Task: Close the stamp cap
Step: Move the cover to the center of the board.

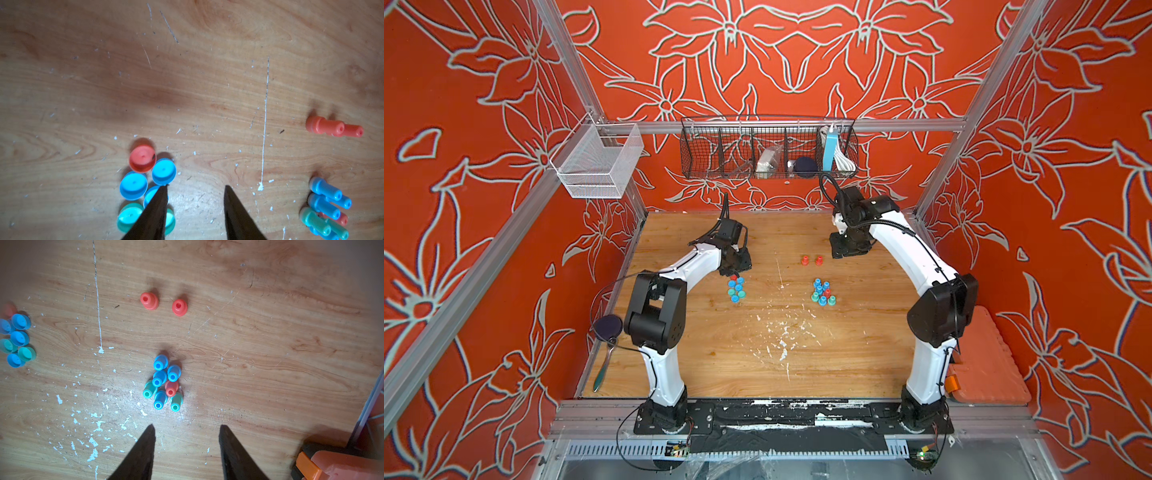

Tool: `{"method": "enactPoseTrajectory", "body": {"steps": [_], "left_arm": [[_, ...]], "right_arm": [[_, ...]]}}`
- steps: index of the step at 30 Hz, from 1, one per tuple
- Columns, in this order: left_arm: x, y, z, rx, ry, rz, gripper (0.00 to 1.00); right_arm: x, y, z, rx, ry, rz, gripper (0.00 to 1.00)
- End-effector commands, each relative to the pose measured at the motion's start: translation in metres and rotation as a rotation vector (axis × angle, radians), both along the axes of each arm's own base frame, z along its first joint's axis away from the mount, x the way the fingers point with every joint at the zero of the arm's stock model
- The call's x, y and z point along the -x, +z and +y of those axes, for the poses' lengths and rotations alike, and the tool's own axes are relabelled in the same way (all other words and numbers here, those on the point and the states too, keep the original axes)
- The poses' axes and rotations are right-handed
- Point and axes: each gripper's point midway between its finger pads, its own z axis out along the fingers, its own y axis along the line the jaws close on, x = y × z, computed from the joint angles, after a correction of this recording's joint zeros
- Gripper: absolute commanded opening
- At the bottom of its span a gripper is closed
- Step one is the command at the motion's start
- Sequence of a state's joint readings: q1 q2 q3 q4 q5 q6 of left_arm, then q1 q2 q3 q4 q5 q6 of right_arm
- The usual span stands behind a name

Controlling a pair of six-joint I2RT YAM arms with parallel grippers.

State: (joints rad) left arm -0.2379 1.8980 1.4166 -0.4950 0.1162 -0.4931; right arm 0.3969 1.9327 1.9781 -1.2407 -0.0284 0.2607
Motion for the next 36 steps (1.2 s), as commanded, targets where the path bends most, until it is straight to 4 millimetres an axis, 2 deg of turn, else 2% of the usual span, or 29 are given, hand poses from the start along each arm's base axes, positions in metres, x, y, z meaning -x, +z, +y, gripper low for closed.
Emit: {"method": "enactPoseTrajectory", "body": {"steps": [1,15,23,36], "left_arm": [[-0.002,-0.005,0.003,-0.007,-0.006,0.042,0.45],[0.007,-0.031,0.016,-0.037,0.088,0.156,0.44],[0.005,-0.045,0.024,-0.051,0.108,0.181,0.44],[-0.001,-0.056,0.021,-0.042,0.096,0.199,0.44]], "right_arm": [[-0.003,0.001,0.001,-0.024,-0.019,-0.007,0.52],[-0.003,-0.010,0.001,-0.032,-0.016,0.017,0.52],[-0.003,-0.013,0.000,-0.038,-0.018,0.023,0.52],[-0.004,-0.015,0.001,-0.045,-0.012,0.030,0.51]]}}
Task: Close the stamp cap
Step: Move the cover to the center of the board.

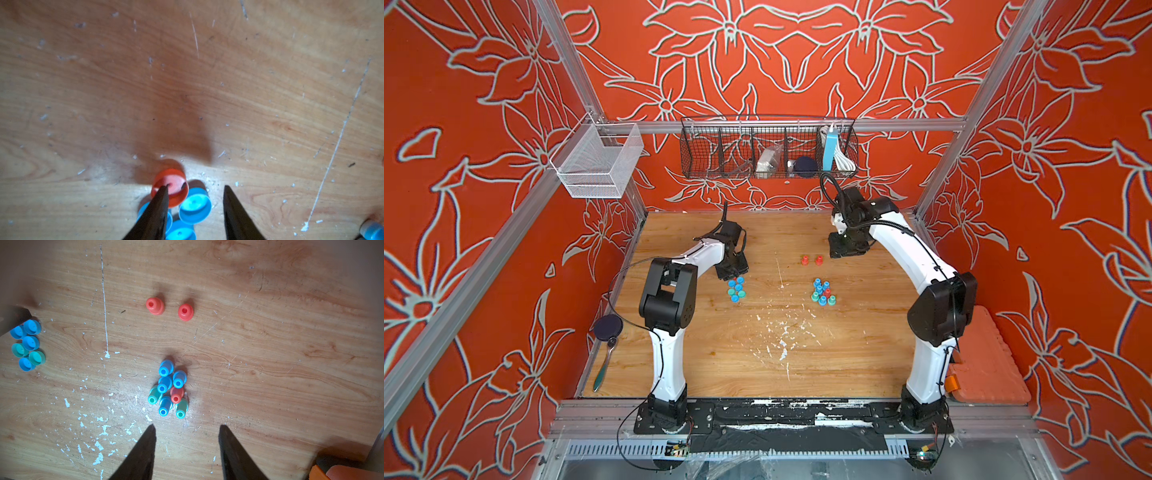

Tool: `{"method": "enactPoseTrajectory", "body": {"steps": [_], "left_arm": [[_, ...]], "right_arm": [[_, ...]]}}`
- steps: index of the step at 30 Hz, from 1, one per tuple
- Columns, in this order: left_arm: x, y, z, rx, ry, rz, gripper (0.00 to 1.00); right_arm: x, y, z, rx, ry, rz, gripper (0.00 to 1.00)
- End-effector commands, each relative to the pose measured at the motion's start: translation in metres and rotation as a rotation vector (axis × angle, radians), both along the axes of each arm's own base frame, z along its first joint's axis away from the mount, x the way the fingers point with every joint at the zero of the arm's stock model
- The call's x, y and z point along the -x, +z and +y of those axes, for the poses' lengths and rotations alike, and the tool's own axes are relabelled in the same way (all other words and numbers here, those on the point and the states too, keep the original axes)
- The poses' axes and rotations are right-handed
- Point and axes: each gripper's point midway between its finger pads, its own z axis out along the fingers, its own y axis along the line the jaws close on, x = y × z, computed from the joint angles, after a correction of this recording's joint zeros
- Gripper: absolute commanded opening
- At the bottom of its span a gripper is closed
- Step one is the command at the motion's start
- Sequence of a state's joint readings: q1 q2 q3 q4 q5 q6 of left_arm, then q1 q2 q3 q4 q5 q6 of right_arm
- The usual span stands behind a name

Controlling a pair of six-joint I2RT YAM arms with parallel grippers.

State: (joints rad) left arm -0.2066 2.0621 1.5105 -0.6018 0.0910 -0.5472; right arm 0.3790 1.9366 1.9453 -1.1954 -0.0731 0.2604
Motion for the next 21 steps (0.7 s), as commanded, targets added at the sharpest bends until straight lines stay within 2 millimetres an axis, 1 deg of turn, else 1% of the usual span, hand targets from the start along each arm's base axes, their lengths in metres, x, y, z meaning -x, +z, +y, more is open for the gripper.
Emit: {"method": "enactPoseTrajectory", "body": {"steps": [1,8,10,13,16,19,21], "left_arm": [[-0.001,-0.005,0.001,0.002,0.004,0.024,0.44],[0.005,-0.017,-0.007,0.008,-0.005,0.057,0.44],[0.006,-0.021,-0.013,0.013,-0.015,0.066,0.44],[0.004,-0.022,-0.026,0.011,-0.041,0.064,0.44],[-0.002,-0.021,-0.045,0.014,-0.071,0.062,0.44],[-0.009,-0.020,-0.069,0.017,-0.108,0.058,0.44],[-0.011,-0.018,-0.090,0.019,-0.144,0.057,0.44]], "right_arm": [[0.001,-0.006,-0.001,-0.002,-0.007,0.022,0.52],[0.000,-0.001,-0.003,0.000,-0.003,0.014,0.51],[0.001,0.001,-0.006,0.001,-0.004,0.013,0.51],[0.002,0.003,-0.010,0.004,-0.006,0.007,0.52],[0.006,0.005,-0.015,0.006,-0.008,0.000,0.51],[0.010,0.007,-0.021,0.006,-0.014,-0.006,0.51],[0.014,0.008,-0.024,0.005,-0.013,-0.008,0.52]]}}
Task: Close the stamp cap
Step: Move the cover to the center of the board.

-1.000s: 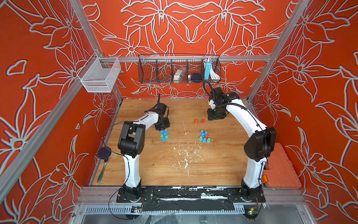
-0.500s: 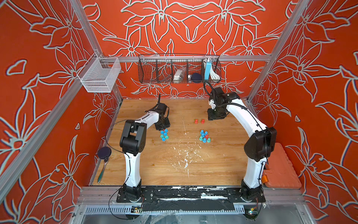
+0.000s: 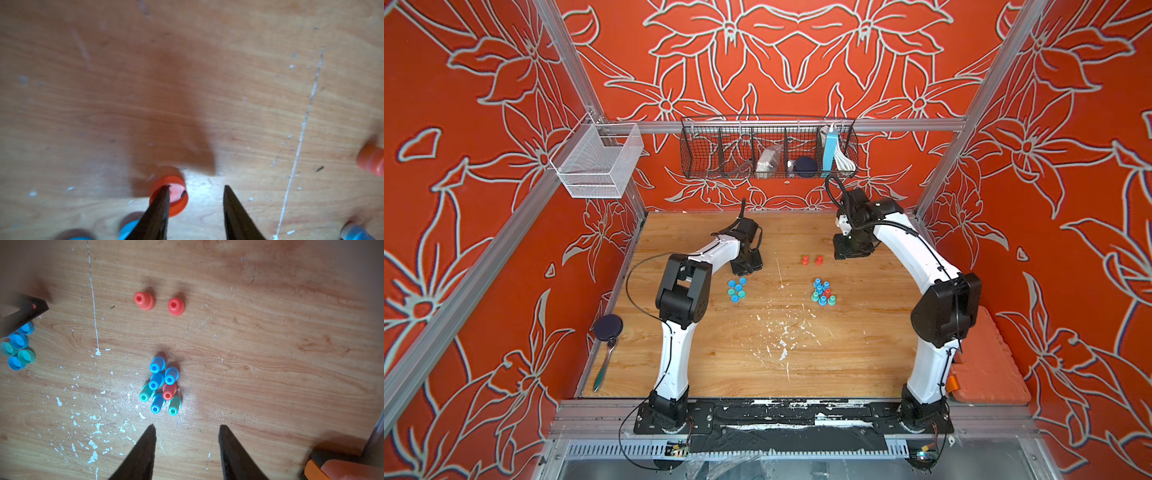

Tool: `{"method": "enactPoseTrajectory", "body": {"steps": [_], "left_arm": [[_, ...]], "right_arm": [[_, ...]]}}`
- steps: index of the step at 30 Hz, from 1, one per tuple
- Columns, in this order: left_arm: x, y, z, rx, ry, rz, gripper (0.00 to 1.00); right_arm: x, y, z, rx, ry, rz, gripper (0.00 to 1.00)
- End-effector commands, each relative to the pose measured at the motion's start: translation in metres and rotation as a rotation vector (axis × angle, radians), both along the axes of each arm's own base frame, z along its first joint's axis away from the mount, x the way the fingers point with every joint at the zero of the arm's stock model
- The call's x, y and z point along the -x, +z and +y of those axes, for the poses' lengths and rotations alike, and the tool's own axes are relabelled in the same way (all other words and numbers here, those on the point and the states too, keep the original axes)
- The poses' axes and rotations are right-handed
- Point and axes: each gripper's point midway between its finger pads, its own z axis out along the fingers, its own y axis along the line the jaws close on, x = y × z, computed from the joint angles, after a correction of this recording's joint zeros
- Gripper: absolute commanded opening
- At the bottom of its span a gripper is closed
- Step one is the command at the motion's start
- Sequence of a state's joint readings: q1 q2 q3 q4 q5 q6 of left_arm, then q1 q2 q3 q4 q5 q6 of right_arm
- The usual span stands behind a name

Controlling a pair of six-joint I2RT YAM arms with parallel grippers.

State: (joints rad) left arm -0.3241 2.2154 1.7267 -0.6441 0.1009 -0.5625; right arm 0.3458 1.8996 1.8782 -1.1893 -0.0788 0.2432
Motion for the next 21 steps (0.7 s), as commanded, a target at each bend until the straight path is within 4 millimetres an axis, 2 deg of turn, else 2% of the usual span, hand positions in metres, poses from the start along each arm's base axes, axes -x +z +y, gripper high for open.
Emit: {"method": "enactPoseTrajectory", "body": {"steps": [1,4,8,12,21], "left_arm": [[0.015,-0.014,-0.031,-0.007,-0.053,0.077,0.44],[0.026,-0.012,-0.065,0.005,-0.102,0.082,0.44],[0.058,-0.009,-0.097,0.007,-0.146,0.101,0.43],[0.076,0.005,-0.104,0.009,-0.153,0.082,0.43],[0.075,0.028,-0.109,0.012,-0.175,0.050,0.43]], "right_arm": [[0.009,0.014,-0.009,0.000,0.003,-0.030,0.51],[0.015,0.014,-0.012,-0.001,0.002,-0.032,0.51],[0.019,0.013,-0.011,-0.015,0.002,-0.036,0.51],[0.023,0.010,-0.009,-0.030,0.000,-0.026,0.51],[0.026,0.005,-0.007,-0.041,0.003,-0.009,0.50]]}}
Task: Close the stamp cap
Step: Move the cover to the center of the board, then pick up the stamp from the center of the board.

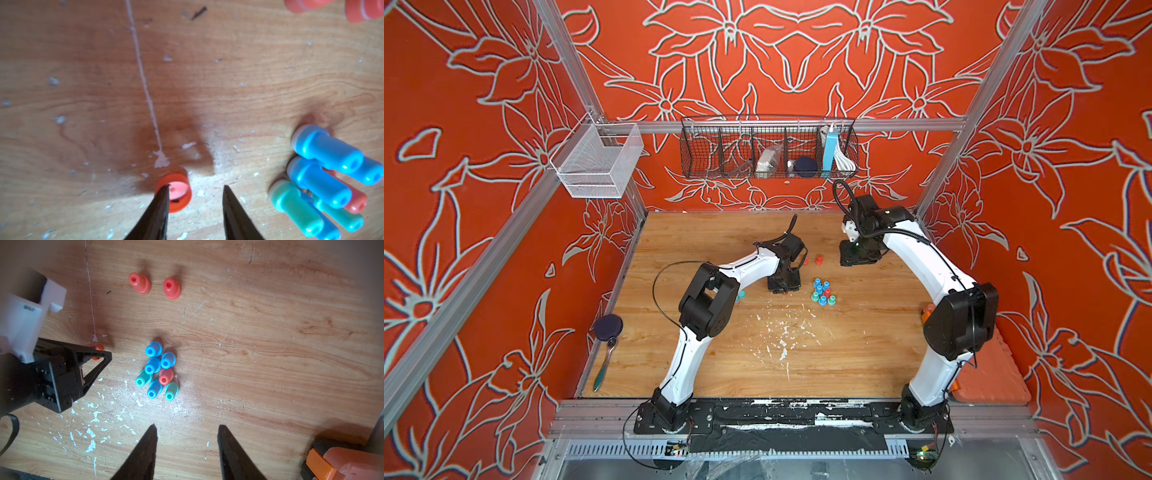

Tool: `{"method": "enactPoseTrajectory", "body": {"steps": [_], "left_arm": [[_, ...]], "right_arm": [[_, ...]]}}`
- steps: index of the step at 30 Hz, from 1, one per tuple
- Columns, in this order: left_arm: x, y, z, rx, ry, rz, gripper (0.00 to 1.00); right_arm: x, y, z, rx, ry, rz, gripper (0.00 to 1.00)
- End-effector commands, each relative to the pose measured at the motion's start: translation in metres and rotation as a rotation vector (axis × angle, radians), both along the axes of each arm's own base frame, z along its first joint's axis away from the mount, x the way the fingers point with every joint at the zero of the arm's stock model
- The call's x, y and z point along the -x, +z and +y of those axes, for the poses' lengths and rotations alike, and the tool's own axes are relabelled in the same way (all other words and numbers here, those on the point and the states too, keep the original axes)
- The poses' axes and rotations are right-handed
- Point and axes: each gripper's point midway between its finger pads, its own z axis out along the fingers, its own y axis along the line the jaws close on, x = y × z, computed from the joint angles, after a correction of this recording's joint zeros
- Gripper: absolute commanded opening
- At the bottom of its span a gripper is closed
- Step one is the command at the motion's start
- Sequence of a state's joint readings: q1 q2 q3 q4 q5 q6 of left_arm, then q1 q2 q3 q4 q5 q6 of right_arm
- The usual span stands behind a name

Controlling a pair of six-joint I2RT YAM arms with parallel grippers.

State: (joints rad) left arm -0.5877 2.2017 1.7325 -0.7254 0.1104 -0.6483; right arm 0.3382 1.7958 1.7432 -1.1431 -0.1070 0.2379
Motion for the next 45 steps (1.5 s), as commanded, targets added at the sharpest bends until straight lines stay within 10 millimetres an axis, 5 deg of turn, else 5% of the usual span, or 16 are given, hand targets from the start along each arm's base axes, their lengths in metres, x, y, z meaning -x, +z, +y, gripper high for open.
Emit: {"method": "enactPoseTrajectory", "body": {"steps": [1,10,24,45], "left_arm": [[-0.002,0.028,-0.001,0.018,0.007,-0.030,0.43],[0.006,0.056,-0.007,0.057,-0.016,-0.058,0.44],[0.016,0.077,0.026,0.055,0.028,-0.093,0.44],[0.019,0.075,0.060,0.042,0.088,-0.088,0.44]], "right_arm": [[0.006,0.001,-0.002,-0.008,-0.003,0.006,0.50],[0.017,-0.033,0.007,0.003,0.023,0.083,0.48],[0.019,-0.087,0.034,0.008,0.041,0.160,0.40],[0.026,-0.124,0.041,0.020,0.034,0.226,0.33]]}}
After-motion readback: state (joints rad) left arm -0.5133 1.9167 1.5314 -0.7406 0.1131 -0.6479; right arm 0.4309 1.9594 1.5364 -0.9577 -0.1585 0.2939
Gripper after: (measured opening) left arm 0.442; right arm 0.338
